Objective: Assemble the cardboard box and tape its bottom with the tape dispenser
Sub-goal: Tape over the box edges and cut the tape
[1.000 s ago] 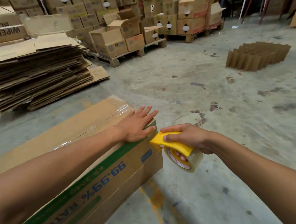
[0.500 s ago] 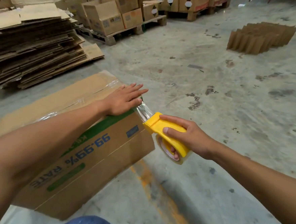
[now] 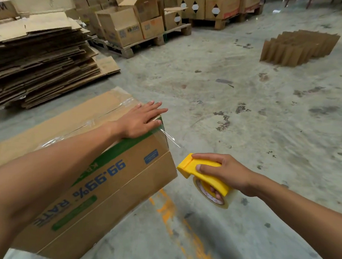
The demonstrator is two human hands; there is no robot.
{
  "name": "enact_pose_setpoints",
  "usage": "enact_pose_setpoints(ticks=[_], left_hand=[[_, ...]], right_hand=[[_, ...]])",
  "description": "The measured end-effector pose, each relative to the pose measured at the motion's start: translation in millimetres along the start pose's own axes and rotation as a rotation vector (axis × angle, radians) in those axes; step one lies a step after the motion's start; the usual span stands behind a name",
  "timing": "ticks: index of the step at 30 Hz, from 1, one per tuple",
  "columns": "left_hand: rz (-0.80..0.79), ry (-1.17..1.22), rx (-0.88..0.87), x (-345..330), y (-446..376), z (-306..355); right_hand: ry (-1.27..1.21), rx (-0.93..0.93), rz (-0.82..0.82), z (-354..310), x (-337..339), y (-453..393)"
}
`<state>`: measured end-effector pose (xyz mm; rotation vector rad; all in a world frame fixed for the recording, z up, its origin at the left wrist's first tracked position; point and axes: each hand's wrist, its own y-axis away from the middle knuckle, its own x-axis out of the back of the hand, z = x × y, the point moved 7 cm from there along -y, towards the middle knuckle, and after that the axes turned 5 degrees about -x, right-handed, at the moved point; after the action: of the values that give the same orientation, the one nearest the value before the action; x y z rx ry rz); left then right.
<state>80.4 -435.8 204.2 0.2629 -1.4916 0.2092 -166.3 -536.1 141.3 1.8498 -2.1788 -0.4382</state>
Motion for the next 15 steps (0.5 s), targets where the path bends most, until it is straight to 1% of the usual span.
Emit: enact_pose_setpoints(ticks=[3,7,12,13,15], left_hand=[[0.000,0.030,0.004,0.8,-1.9,-1.4],[-0.005,-0.025,-0.009,-2.6,-3.2,-2.7],[0.012,-0.041,0.000,-5.6,-5.7,-3.2],[0.013,-0.048,0.004,-5.3,-5.9,-2.4],[0.012,-0.065,0.019,-3.5,-5.2,-2.3]], right_hand=[[0.030,-0.047,0.011,4.0,-3.6,-18.4],[0.041,-0.113,0.010,4.8,-10.6,-48.9],[0.037,-0.221,0.000,-1.8,-10.8,-91.4],[0.088,-0.257,0.020,0.1,-8.3,-101.3],[0.339,-0.341,0.058,20.7,-3.5,-112.5]])
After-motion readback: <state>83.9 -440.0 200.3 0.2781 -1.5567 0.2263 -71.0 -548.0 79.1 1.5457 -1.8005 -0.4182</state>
